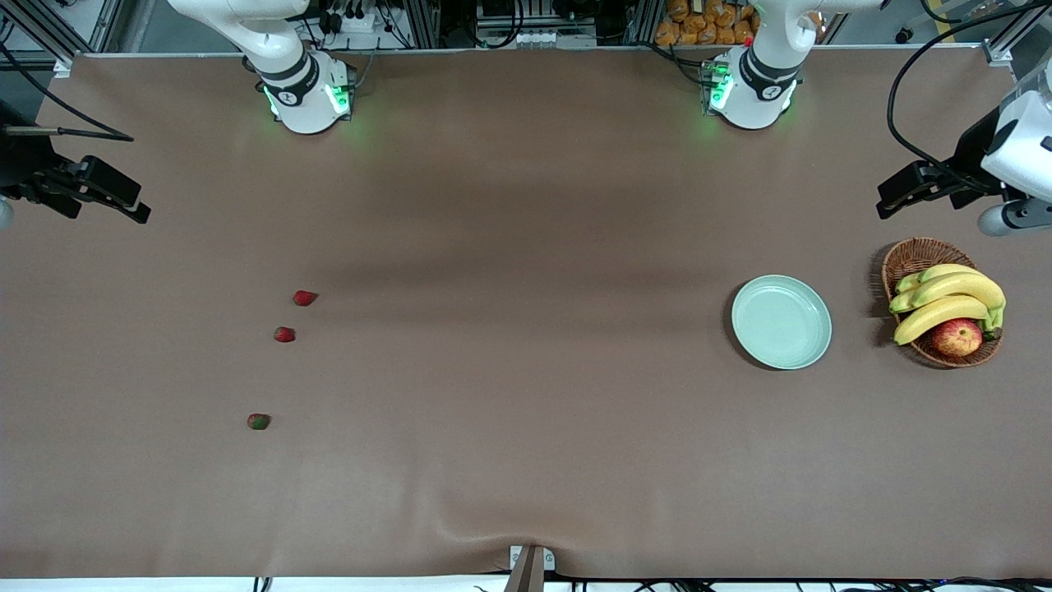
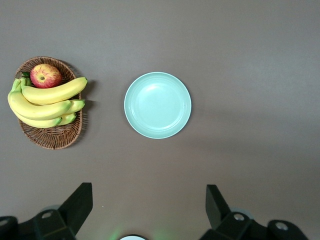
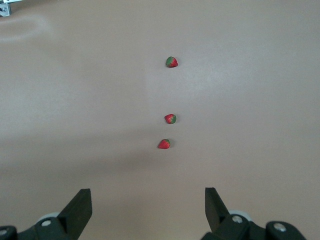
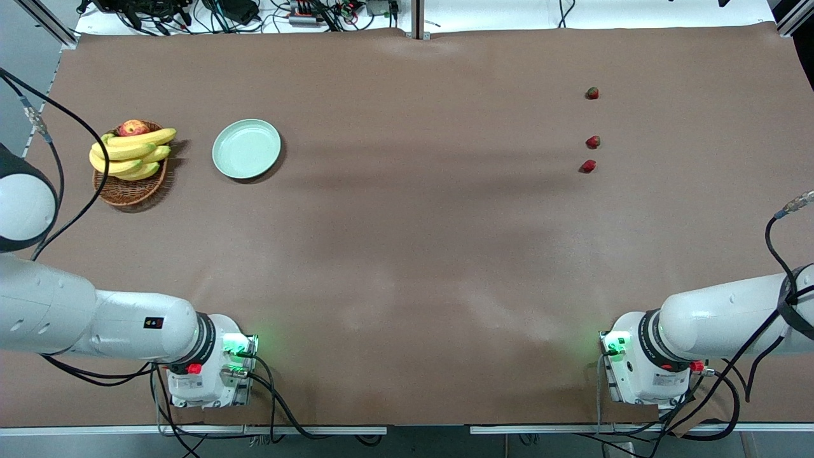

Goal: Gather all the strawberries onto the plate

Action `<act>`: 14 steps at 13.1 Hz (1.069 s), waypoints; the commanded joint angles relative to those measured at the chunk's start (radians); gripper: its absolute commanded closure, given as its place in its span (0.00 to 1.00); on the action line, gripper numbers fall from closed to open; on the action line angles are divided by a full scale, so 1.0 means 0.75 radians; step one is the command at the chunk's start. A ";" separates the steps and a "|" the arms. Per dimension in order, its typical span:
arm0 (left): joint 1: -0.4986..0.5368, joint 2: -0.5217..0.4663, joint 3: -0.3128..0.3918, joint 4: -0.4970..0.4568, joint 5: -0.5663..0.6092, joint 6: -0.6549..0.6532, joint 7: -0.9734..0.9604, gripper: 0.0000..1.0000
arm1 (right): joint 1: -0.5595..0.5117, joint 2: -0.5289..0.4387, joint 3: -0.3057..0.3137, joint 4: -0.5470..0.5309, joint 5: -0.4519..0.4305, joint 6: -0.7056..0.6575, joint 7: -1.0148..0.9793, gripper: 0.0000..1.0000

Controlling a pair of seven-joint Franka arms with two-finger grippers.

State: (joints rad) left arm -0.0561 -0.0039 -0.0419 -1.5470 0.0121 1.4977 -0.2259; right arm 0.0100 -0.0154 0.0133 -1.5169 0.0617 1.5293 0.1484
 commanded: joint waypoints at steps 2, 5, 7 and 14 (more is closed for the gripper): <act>0.011 -0.030 0.009 0.017 -0.006 -0.036 0.013 0.00 | -0.011 0.000 0.005 0.002 -0.005 -0.002 0.007 0.00; 0.013 -0.013 0.015 0.048 -0.008 -0.038 0.009 0.00 | -0.011 0.000 0.005 0.002 -0.005 -0.004 0.005 0.00; 0.026 -0.013 0.015 0.040 -0.014 -0.038 0.011 0.00 | -0.007 0.010 0.005 0.002 -0.007 -0.008 -0.001 0.00; 0.013 -0.013 0.001 0.015 -0.010 -0.076 0.011 0.00 | 0.001 0.080 0.003 -0.010 -0.023 -0.014 -0.002 0.00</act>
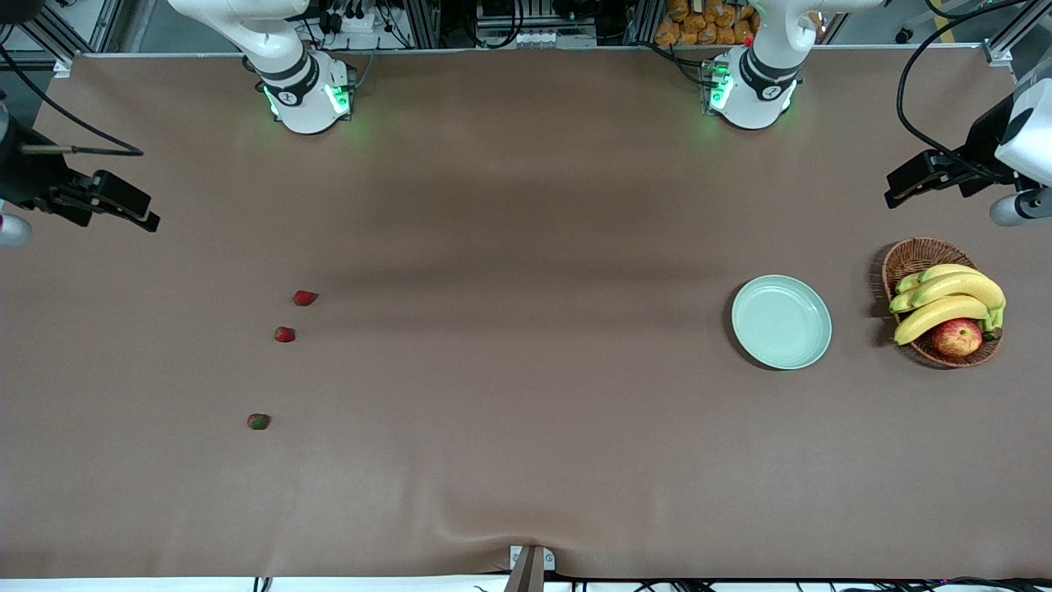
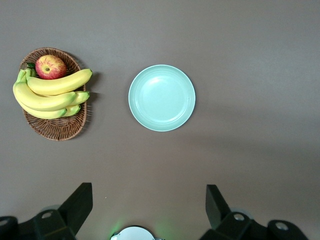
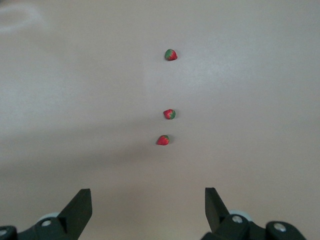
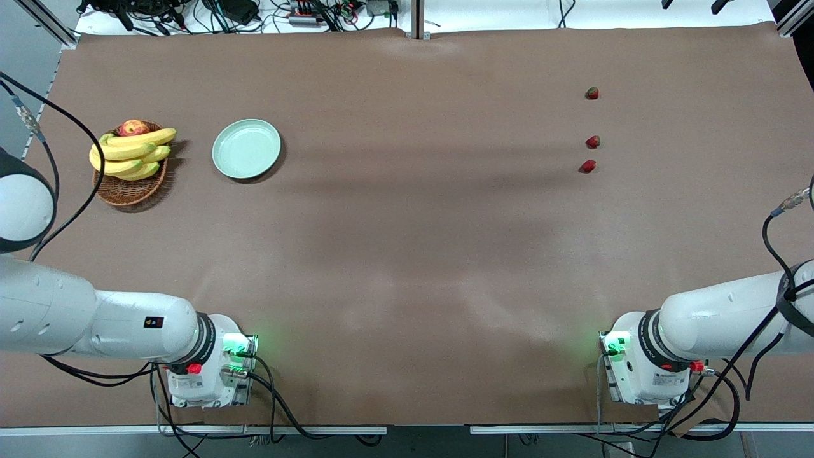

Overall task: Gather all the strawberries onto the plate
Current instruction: 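Reach the right gripper down to the nearest strawberry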

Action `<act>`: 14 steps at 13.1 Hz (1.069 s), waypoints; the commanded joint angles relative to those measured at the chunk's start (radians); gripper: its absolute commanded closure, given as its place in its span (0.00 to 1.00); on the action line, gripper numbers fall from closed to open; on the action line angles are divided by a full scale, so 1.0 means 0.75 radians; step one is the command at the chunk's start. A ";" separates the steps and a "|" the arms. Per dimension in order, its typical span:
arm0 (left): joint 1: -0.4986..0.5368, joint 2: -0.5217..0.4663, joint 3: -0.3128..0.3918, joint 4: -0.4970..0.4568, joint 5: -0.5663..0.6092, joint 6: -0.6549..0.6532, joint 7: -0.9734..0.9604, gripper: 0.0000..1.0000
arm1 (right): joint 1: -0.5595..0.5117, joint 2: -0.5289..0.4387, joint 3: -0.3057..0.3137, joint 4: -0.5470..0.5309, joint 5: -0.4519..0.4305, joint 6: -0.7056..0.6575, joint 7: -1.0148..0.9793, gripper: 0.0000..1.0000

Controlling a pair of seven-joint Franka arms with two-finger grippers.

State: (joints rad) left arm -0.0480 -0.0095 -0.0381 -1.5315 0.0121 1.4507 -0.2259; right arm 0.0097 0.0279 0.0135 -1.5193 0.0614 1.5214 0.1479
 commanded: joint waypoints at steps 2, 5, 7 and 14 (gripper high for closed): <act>0.001 -0.006 -0.004 -0.020 -0.008 -0.010 0.011 0.00 | -0.009 0.057 0.005 -0.007 -0.021 -0.002 -0.001 0.00; 0.005 -0.008 -0.021 -0.044 -0.006 -0.010 0.011 0.00 | -0.007 0.126 0.005 -0.007 -0.006 0.033 -0.001 0.00; 0.005 -0.008 -0.023 -0.046 -0.006 -0.010 0.011 0.00 | -0.011 0.139 0.005 -0.005 -0.004 0.050 -0.001 0.00; 0.003 -0.010 -0.023 -0.071 -0.006 -0.008 0.011 0.00 | -0.027 0.447 0.003 -0.007 -0.010 0.382 -0.003 0.00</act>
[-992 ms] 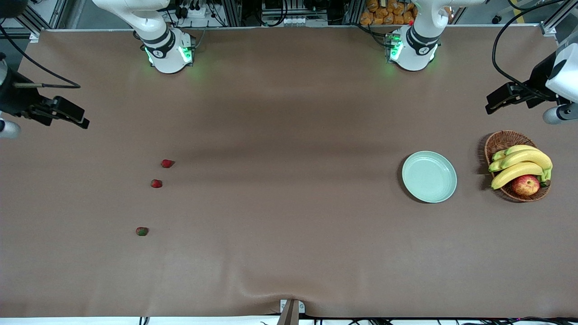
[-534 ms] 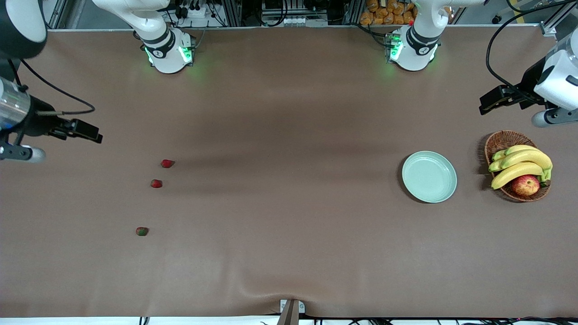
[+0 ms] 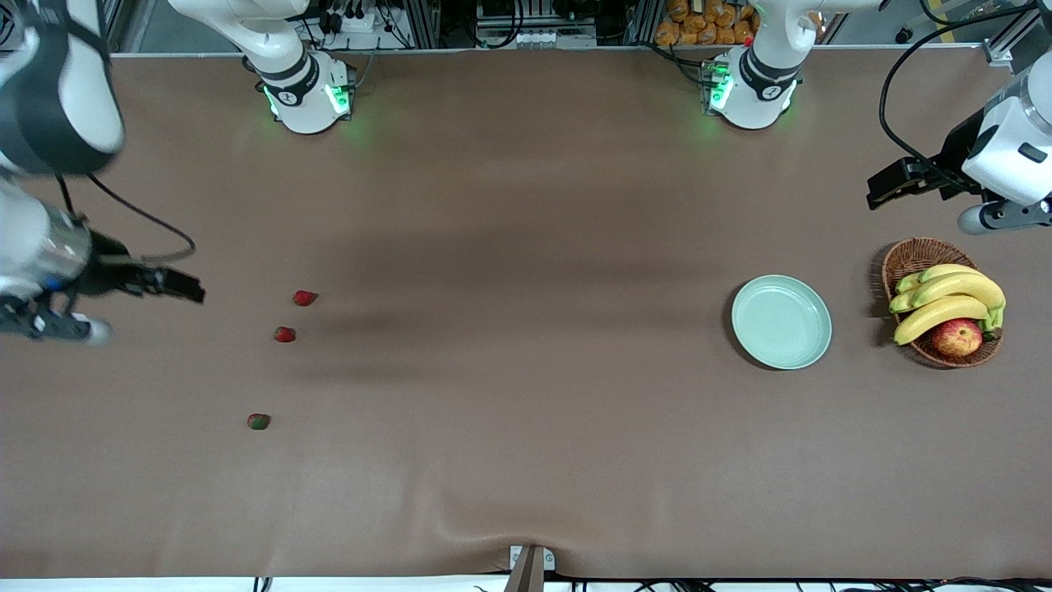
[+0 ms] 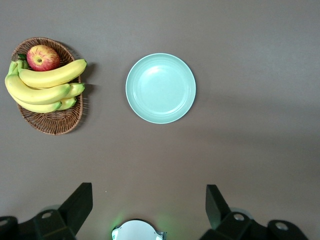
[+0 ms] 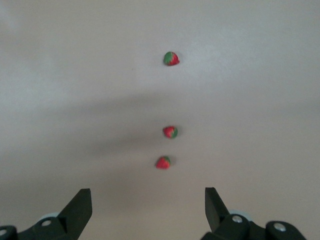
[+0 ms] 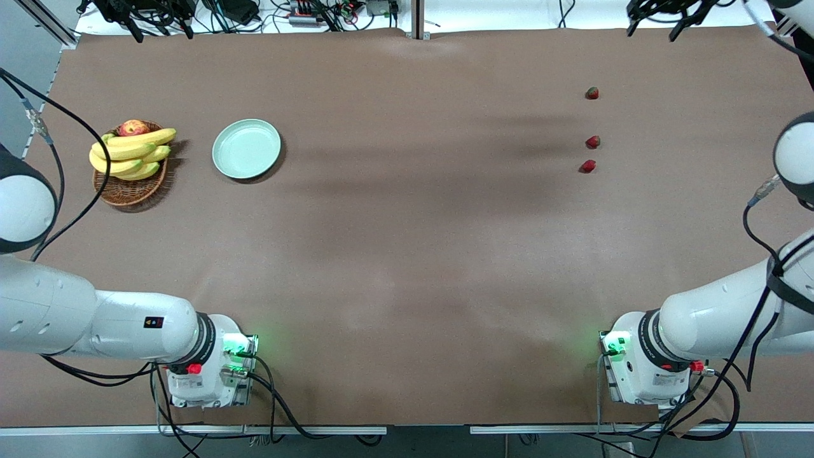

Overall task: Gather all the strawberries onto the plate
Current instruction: 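Reach the right gripper down to the nearest strawberry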

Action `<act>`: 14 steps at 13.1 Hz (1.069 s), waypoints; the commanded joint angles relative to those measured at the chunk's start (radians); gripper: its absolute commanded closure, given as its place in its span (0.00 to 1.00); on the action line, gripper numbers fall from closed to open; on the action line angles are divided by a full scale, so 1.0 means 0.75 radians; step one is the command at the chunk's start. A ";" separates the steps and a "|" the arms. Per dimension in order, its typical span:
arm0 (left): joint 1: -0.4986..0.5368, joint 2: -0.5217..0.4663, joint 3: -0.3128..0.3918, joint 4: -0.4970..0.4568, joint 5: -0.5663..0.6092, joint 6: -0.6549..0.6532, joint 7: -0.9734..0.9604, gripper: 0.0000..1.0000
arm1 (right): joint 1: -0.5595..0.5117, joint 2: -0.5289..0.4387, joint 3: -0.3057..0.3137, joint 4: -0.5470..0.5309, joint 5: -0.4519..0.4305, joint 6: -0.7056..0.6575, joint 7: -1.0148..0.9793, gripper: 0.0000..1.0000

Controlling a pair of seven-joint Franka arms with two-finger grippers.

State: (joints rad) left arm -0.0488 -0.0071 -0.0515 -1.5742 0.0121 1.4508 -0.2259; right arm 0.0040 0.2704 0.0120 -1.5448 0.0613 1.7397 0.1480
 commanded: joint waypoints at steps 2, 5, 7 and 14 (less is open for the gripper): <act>0.004 -0.017 -0.005 -0.024 -0.006 -0.006 0.011 0.00 | -0.038 0.234 0.006 0.029 -0.014 0.271 -0.058 0.00; 0.004 -0.027 -0.005 -0.045 -0.006 0.009 0.009 0.00 | -0.075 0.369 0.007 0.037 -0.004 0.557 -0.134 0.00; 0.006 -0.025 -0.021 -0.053 -0.006 0.009 0.009 0.00 | -0.079 0.429 0.007 0.039 0.004 0.656 -0.130 0.00; 0.008 -0.025 -0.023 -0.075 -0.008 0.011 0.007 0.00 | -0.065 0.619 0.007 0.039 0.014 0.948 -0.150 0.17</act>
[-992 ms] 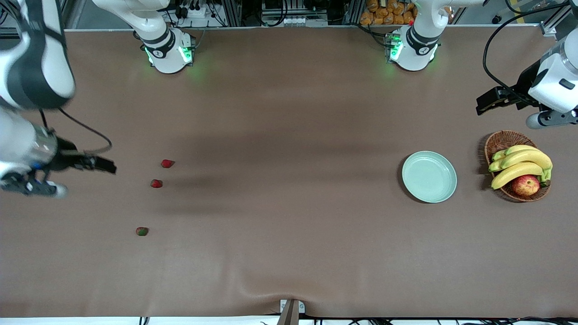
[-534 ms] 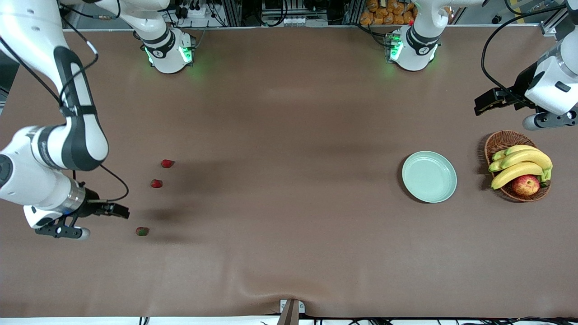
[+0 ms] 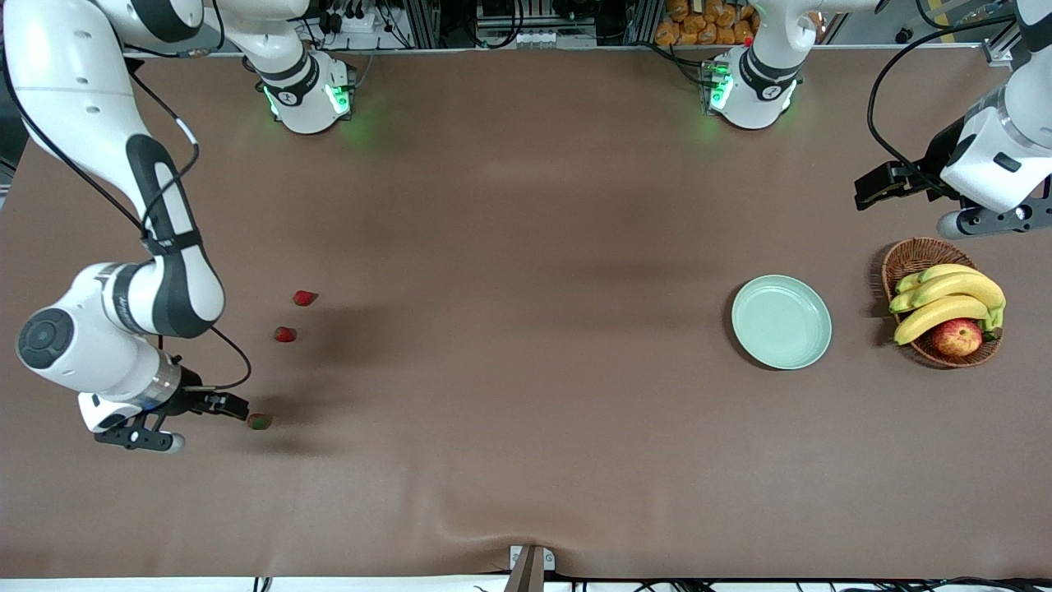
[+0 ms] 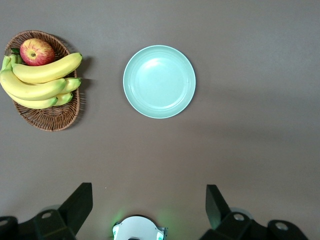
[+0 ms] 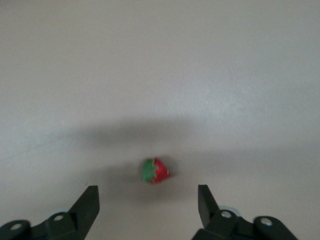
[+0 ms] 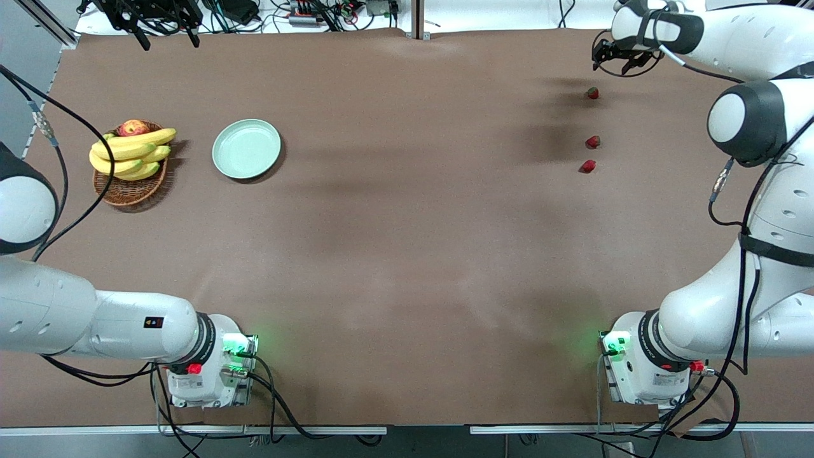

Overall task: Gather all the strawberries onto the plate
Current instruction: 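Reach the right gripper down to the nearest strawberry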

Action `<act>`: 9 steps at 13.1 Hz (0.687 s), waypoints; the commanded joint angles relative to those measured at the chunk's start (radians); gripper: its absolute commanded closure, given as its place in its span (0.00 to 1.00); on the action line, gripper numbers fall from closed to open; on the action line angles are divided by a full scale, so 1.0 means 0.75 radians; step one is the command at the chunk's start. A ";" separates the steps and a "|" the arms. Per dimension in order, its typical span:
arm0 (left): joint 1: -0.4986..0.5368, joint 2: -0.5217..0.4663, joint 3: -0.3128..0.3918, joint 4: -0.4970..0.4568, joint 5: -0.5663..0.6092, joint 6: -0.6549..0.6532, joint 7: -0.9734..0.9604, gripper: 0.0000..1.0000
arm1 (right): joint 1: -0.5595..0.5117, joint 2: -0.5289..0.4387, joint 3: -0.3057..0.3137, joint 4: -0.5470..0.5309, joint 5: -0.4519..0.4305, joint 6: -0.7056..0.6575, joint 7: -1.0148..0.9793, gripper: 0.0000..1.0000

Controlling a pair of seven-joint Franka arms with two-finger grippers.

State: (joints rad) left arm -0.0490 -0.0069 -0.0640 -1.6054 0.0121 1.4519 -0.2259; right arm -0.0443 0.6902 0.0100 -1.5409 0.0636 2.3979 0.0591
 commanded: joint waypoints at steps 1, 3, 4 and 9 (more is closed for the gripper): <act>0.008 -0.026 -0.007 -0.036 -0.008 0.009 0.007 0.00 | 0.004 0.074 0.009 0.034 0.007 0.087 -0.032 0.19; 0.006 -0.028 -0.009 -0.042 -0.008 0.009 0.007 0.00 | 0.004 0.108 0.009 0.036 0.001 0.114 -0.036 0.24; 0.008 -0.032 -0.009 -0.052 -0.008 0.009 0.007 0.00 | 0.004 0.127 0.009 0.036 -0.001 0.161 -0.036 0.28; 0.008 -0.034 -0.021 -0.074 -0.008 0.009 0.005 0.00 | 0.018 0.172 0.009 0.026 0.005 0.210 -0.034 0.35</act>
State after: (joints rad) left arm -0.0492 -0.0069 -0.0684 -1.6329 0.0121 1.4519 -0.2259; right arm -0.0347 0.8017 0.0136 -1.5385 0.0632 2.5452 0.0469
